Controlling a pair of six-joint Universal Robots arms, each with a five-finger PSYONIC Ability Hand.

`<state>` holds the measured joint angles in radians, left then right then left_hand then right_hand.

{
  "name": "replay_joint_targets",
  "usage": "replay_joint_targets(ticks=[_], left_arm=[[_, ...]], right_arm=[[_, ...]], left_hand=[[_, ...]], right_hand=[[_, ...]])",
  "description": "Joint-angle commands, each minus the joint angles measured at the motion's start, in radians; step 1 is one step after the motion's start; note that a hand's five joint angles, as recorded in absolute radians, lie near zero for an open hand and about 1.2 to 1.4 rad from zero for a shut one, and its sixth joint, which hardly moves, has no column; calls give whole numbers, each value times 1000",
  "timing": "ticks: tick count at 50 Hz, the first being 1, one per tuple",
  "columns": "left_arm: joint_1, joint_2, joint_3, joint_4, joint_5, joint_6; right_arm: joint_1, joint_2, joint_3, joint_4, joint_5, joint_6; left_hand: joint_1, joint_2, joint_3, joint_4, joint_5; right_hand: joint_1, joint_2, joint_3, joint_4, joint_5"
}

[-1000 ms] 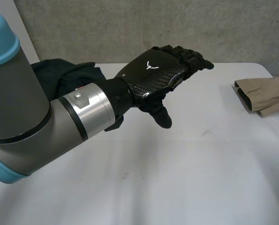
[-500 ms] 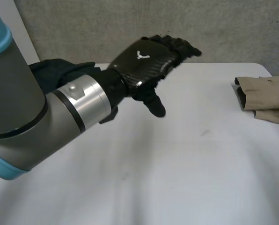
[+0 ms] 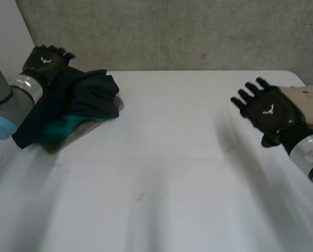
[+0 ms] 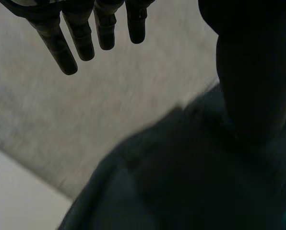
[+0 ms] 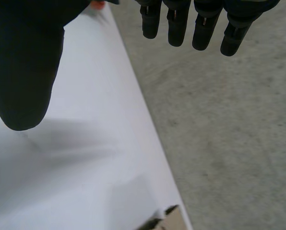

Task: Fold the laundry.

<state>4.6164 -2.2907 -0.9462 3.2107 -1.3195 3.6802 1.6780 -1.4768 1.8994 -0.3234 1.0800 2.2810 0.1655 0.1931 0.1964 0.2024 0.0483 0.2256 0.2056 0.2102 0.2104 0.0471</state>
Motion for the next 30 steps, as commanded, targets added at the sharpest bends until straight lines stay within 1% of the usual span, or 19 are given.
replay_joint_targets(ticks=[1, 3, 4, 6, 7, 8, 11, 12, 14, 15, 16, 19, 20, 23, 24, 27, 28, 30], left_arm=[[41, -208, 153, 29, 65, 38], [38, -231, 165, 29, 78, 35], [36, -242, 171, 29, 83, 34], [27, -251, 175, 32, 89, 26], [22, -250, 172, 34, 88, 21], [9, -247, 167, 43, 77, 12], [-27, -205, 150, 75, 33, -9], [-42, -147, 121, 98, 1, -28], [-60, -66, 74, 123, -23, -49], [-67, -23, 44, 136, -29, -61], [-85, 64, -23, 173, -29, -83], [-138, 180, -121, 228, -15, -129], [-186, 244, -182, 253, 9, -167], [-254, 325, -267, 271, 71, -230], [-292, 364, -314, 270, 118, -270], [-349, 401, -377, 270, 181, -322], [-393, 408, -413, 270, 212, -342], [-439, 402, -434, 270, 223, -350]], right_arm=[[-7, 15, 35, 0, 14, 11], [-15, 18, 43, 0, 17, 11], [-23, 19, 52, 0, 23, 11], [-29, 20, 59, 0, 26, 11], [-30, 20, 62, -2, 28, 11], [-27, 20, 66, 0, 29, 11], [-26, 20, 69, 0, 31, 11], [-26, 18, 69, -2, 31, 11], [-27, 18, 69, -2, 31, 11], [-30, 16, 67, -3, 31, 11], [-32, 16, 66, -3, 31, 11], [-38, 6, 61, -3, 38, 17], [-40, 3, 59, -3, 41, 20], [-41, -8, 47, -2, 67, 50], [-41, -16, 44, -2, 73, 61], [-44, -37, 30, -2, 100, 109], [-44, -40, 27, -2, 103, 120], [-50, -42, 18, -2, 106, 141]], left_hand=[[54, 26, 23, 17, -4], [124, 96, 93, 87, 67], [194, 166, 163, 157, 137], [712, 684, 681, 675, 655], [1040, 1012, 1009, 1003, 983], [1229, 1201, 1198, 1192, 1172], [1231, 1203, 1200, 1194, 1173], [1231, 1203, 1200, 1194, 1173], [1231, 1203, 1200, 1194, 1173], [1231, 1203, 1200, 1194, 1173], [1231, 1203, 1200, 1194, 1173], [1231, 1203, 1200, 1194, 1173], [1231, 1203, 1200, 1194, 1173], [1231, 1203, 1200, 1194, 1173], [1231, 1203, 1200, 1194, 1173], [1231, 1203, 1200, 1194, 1173], [1231, 1203, 1200, 1194, 1173], [1231, 1203, 1200, 1194, 1173]], right_hand=[[-51, -31, -36, -36, -47], [-51, -31, -36, -36, -47], [-51, -31, -36, -36, -47], [-51, -31, -36, -36, -47], [-51, -31, -36, -36, -47], [-51, -31, -36, -36, -47], [-51, -31, -36, -36, -47], [-51, -31, -36, -36, -47], [-51, -31, -36, -36, -47], [-51, -31, -36, -36, -47], [-51, -31, -36, -36, -47], [-51, -31, -36, -36, -47], [-51, -31, -36, -36, -47], [-51, -31, -36, -36, -47], [-51, -31, -36, -36, -47], [-51, -31, -36, -36, -47], [-51, -31, -36, -36, -47], [-51, -31, -36, -36, -47]])
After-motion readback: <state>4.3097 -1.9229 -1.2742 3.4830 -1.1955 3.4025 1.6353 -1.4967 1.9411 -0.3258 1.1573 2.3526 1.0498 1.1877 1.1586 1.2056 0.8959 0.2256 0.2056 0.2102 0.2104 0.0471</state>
